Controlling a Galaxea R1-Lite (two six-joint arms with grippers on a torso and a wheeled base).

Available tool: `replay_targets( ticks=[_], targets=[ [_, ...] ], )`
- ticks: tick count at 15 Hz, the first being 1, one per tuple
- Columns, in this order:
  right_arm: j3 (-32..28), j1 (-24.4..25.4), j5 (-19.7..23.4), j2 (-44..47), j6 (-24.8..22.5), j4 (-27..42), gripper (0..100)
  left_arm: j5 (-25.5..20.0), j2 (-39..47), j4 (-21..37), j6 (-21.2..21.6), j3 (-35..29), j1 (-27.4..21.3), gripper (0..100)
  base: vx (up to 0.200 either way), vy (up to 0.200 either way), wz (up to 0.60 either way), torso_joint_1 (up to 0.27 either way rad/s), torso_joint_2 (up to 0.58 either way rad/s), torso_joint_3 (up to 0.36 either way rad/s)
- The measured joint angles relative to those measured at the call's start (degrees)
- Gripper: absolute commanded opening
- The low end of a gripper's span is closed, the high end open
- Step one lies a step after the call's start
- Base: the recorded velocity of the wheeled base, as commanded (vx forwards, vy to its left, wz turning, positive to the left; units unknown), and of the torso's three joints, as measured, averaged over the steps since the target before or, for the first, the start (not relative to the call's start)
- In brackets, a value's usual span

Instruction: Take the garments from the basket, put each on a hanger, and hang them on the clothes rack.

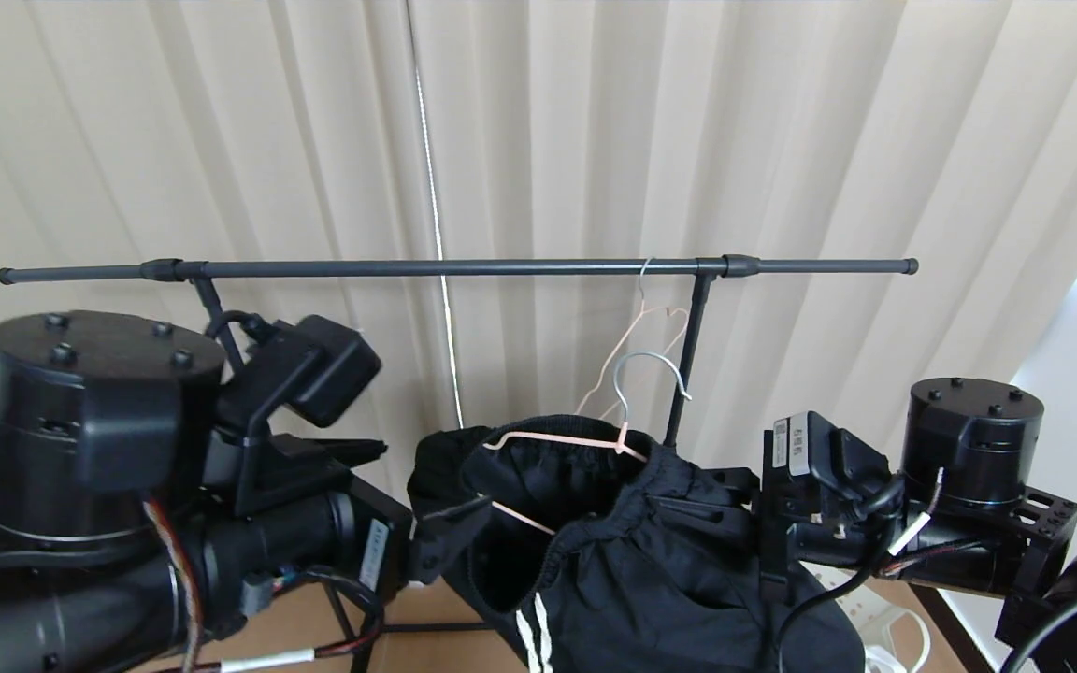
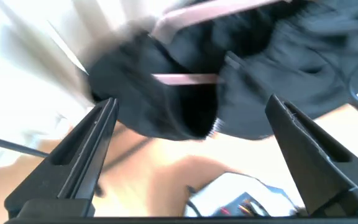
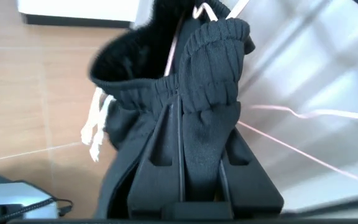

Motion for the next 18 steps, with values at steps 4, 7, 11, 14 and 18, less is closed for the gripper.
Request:
replay_targets(
  ticks=[4,7,11,14,18],
  targets=[
    [-0.1,-2.8,5.3,1.1,0.0,0.0,0,-20.7,-2.4,0.2,16.6,-0.1,16.3,100,0.0,0.0,0.0,0.0,0.0,0.0],
    [-0.2,-3.6,7.4,1.5,0.1,0.0,0,-33.6,2.1,1.5,34.8,-2.7,23.8,100,0.0,0.0,0.0,0.0,0.0,0.0],
    [0.1,-3.8,9.2,1.0,0.0,0.0,0,-37.4,10.9,9.7,59.7,-8.3,26.7,100,0.0,0.0,0.0,0.0,0.0,0.0],
    [0.4,-3.8,10.4,0.3,0.0,0.0,0,-37.5,17.5,16.5,65.7,-14.8,26.5,100,0.0,0.0,0.0,0.0,0.0,0.0],
    [1.1,-3.7,12.2,-0.5,0.0,0.0,0,-37.3,22.9,16.6,65.7,-19.7,23.8,100,0.0,0.0,0.0,0.0,0.0,0.0]
  ],
)
